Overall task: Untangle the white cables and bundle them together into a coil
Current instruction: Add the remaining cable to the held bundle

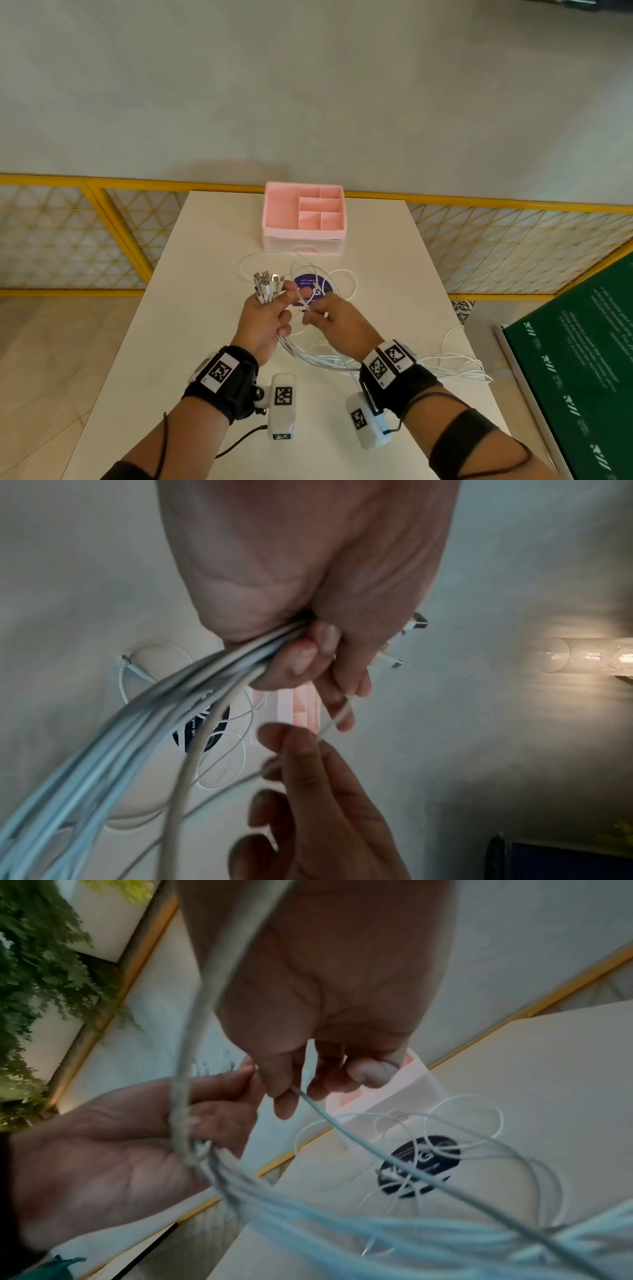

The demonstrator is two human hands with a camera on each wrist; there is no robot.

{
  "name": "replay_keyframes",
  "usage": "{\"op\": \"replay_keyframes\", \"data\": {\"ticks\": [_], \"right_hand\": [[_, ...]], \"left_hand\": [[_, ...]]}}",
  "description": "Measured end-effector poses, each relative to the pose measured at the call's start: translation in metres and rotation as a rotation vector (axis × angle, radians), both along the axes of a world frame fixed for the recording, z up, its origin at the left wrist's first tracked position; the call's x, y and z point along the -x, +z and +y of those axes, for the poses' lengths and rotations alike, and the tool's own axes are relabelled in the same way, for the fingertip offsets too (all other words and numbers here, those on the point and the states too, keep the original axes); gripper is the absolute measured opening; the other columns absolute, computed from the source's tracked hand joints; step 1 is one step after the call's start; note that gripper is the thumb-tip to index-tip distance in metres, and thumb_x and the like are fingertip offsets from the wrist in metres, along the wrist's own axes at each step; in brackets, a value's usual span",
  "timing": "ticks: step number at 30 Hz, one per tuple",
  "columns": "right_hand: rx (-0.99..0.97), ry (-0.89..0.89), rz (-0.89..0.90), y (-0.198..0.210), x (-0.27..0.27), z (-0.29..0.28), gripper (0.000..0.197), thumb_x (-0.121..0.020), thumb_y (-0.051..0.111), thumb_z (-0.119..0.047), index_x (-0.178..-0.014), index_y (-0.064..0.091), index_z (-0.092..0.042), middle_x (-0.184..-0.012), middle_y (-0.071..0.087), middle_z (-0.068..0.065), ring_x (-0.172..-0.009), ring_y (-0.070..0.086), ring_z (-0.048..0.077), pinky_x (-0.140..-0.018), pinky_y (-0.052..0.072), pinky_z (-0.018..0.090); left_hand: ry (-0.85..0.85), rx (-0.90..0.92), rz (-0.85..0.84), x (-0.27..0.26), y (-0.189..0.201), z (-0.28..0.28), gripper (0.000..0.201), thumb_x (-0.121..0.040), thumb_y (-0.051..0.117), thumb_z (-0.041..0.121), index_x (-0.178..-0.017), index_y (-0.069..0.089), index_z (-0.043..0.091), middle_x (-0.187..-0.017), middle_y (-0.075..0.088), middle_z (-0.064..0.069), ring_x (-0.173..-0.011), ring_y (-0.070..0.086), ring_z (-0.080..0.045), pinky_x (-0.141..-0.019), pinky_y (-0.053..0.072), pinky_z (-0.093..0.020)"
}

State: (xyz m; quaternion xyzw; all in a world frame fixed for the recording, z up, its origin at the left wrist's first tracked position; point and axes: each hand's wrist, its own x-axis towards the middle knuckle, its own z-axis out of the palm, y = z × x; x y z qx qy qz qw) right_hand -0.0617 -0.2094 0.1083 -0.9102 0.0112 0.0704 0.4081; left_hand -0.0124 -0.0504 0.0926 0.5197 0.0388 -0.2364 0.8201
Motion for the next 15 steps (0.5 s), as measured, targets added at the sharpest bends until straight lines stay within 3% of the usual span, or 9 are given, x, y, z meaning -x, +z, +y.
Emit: {"op": "replay_keyframes", "data": {"ticks": [2,4,7,9,12,15], "right_hand": [[0.030,-0.094,-0.041,0.003,-0.001,-0.023,0.022,-0.099,0.058,-0.026,-0.093,0.075,-0.014,-0.077,0.059,-0.009,-0.068,0.054,0.004,-0.066,0.041,0.015],[-0.022,-0.307,-0.054,0.003,-0.002,-0.059,0.020,-0.098,0.057,-0.020,-0.089,0.075,-0.017,-0.067,0.061,-0.008,-0.052,0.053,0.003,-0.054,0.044,0.018],[-0.330,-0.733,-0.065,0.000,0.005,-0.129,0.021,-0.097,0.048,-0.004,-0.091,0.068,-0.006,-0.060,0.053,0.006,-0.041,0.053,0.015,-0.047,0.052,0.030],[-0.521,-0.965,-0.136,0.005,0.019,-0.176,0.016,-0.099,0.046,-0.004,-0.100,0.062,-0.001,-0.066,0.056,0.010,-0.049,0.060,0.018,-0.052,0.057,0.031],[-0.684,-1.184,-0.190,0.007,0.051,-0.248,0.010,-0.100,0.048,-0.012,-0.097,0.057,-0.010,-0.091,0.062,0.013,-0.074,0.066,0.024,-0.076,0.061,0.038],[-0.778,-1.342,-0.235,0.000,0.087,-0.305,0.019,-0.100,0.046,-0.014,-0.114,0.056,-0.006,-0.119,0.060,0.017,-0.090,0.065,0.024,-0.069,0.060,0.030]], "left_hand": [[0.028,0.003,0.021,-0.001,0.000,0.002,0.008,-0.097,0.059,0.008,-0.095,0.060,0.016,-0.113,0.074,-0.012,-0.042,0.025,-0.007,-0.041,0.026,-0.020],[0.056,0.018,0.041,-0.002,-0.002,0.006,0.011,-0.098,0.058,0.007,-0.093,0.062,0.016,-0.107,0.075,-0.010,-0.043,0.027,-0.008,-0.041,0.027,-0.020],[0.106,0.020,0.069,-0.004,-0.006,0.011,0.014,-0.100,0.055,0.008,-0.094,0.064,0.016,-0.088,0.074,-0.008,-0.044,0.031,-0.007,-0.040,0.029,-0.019],[0.141,0.027,0.096,-0.005,-0.009,0.015,0.016,-0.102,0.052,0.008,-0.095,0.064,0.015,-0.078,0.071,-0.005,-0.044,0.032,-0.007,-0.040,0.030,-0.019],[0.196,0.053,0.145,-0.006,-0.014,0.016,0.021,-0.103,0.048,0.008,-0.093,0.064,0.016,-0.059,0.052,0.002,-0.040,0.030,-0.005,-0.038,0.027,-0.018],[0.253,0.090,0.198,-0.007,-0.020,0.016,0.021,-0.102,0.049,0.009,-0.090,0.063,0.018,-0.049,0.034,0.007,-0.036,0.027,-0.004,-0.036,0.024,-0.017]]}}
